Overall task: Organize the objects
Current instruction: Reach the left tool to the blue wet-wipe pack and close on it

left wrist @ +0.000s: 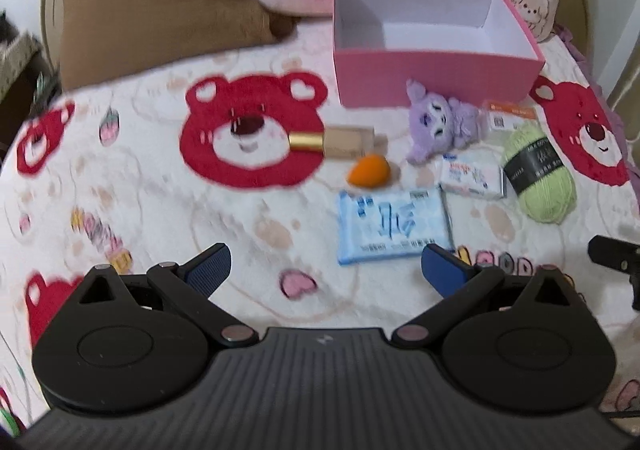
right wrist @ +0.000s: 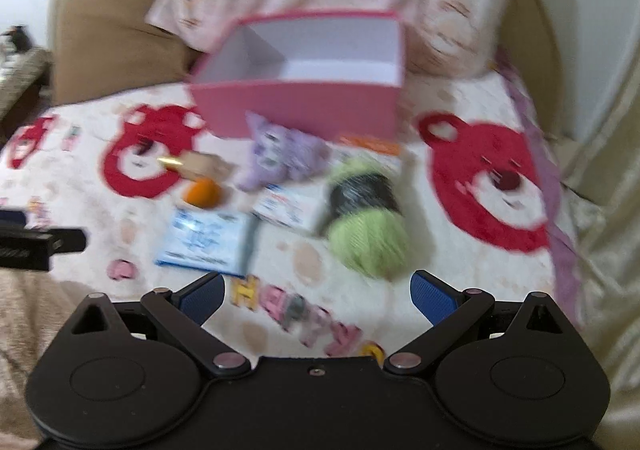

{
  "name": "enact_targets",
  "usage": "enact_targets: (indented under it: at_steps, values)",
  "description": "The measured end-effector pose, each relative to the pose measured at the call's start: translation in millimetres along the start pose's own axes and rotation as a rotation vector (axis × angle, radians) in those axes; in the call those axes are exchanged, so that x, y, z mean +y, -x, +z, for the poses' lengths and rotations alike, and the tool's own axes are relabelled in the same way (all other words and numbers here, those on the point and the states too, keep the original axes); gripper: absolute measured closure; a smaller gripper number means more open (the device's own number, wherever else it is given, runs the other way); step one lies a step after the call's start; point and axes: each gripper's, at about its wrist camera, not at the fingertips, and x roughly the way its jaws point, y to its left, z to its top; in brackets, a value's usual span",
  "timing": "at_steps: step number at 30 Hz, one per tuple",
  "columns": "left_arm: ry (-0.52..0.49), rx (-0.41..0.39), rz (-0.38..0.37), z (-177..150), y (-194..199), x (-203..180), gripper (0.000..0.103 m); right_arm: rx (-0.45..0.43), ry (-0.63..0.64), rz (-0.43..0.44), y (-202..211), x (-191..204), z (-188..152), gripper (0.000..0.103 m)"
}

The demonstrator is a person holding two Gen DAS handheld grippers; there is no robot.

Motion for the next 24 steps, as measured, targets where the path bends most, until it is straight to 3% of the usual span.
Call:
enact_targets:
  at_steps: [4, 6, 9, 16, 24]
  values:
    - [-0.001, -0.01, -0.043, 19.6, -8.6, 8.8, 0.0, -0.077, 0.027, 0.172, -6.7, 6.2, 5.5, 0.002]
    - [-0.031, -0.018, -0.061, 28.6, -16.9, 9.2, 0.0, -0.065, 0.058, 0.217, -16.0, 15.6, 12.5, 0.002]
    - [-0.064, -0.012, -0.083, 41.9, -37.1, 7.0, 0.0, -0.038, 0.088, 0.216, -36.0, 23.1, 25.5, 0.002]
    - [-0.034, 0.077, -0.176, 51.0, -92.5, 0.7, 0.003, 0.108, 0.075, 0.246, -90.1, 30.6, 38.1, 0.002]
    - [0.02, 0.122, -0.23, 37.4, -140.9, 8.7, 0.016, 0.117, 0.079, 0.263, -131.7, 41.9, 20.2, 0.004]
